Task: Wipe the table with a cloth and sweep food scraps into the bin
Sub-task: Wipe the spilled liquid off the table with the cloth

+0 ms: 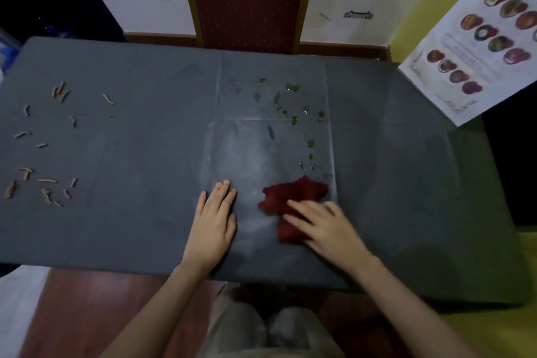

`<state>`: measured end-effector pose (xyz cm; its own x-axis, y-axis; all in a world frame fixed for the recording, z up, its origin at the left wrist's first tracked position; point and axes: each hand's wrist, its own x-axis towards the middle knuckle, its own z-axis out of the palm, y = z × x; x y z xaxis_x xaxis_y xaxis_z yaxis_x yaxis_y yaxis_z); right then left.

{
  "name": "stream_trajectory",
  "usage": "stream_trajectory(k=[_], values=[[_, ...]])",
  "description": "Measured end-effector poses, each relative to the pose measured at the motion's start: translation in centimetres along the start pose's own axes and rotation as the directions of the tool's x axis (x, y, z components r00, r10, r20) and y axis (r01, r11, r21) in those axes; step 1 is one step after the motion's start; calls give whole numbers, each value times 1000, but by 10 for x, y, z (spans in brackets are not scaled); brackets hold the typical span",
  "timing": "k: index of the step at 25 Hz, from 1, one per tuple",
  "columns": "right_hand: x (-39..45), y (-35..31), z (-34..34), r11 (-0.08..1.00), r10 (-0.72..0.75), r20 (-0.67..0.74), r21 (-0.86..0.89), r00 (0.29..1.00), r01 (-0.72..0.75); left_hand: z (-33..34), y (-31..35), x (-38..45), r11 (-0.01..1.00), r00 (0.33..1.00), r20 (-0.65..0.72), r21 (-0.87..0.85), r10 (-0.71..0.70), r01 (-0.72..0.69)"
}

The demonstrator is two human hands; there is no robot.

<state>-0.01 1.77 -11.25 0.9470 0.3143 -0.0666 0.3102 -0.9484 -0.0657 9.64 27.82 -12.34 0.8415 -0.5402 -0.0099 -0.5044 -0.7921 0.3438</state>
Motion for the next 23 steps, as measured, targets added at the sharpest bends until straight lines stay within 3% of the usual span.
stream_trajectory(k=[3,7,11,13,16,18,20,23], values=[[-7,48,-17,982,188,15,-12,982,-188,-5,-8,6,998,998,6,7,63,-63],[6,34,-8,923,368,27,107,929,-369,-13,-18,20,992,992,4,6,129,-129],[51,-13,0,768,621,-16,211,783,-605,-18,-33,54,981,982,16,-39,188,-187],[80,-34,0,788,592,-19,221,806,-574,-21,-37,77,980,982,8,-61,190,-189],[89,-36,5,921,362,-10,159,932,-356,-24,-49,110,979,980,1,-37,199,-199],[69,-4,2,968,240,3,67,971,-240,-27,-62,129,987,987,12,-21,160,-160],[40,30,-3,951,309,-2,-16,951,-309,-29,-72,142,993,995,10,-61,97,-96],[19,54,-9,829,558,-20,42,830,-557,-28,-76,149,996,998,-8,-70,60,-61]])
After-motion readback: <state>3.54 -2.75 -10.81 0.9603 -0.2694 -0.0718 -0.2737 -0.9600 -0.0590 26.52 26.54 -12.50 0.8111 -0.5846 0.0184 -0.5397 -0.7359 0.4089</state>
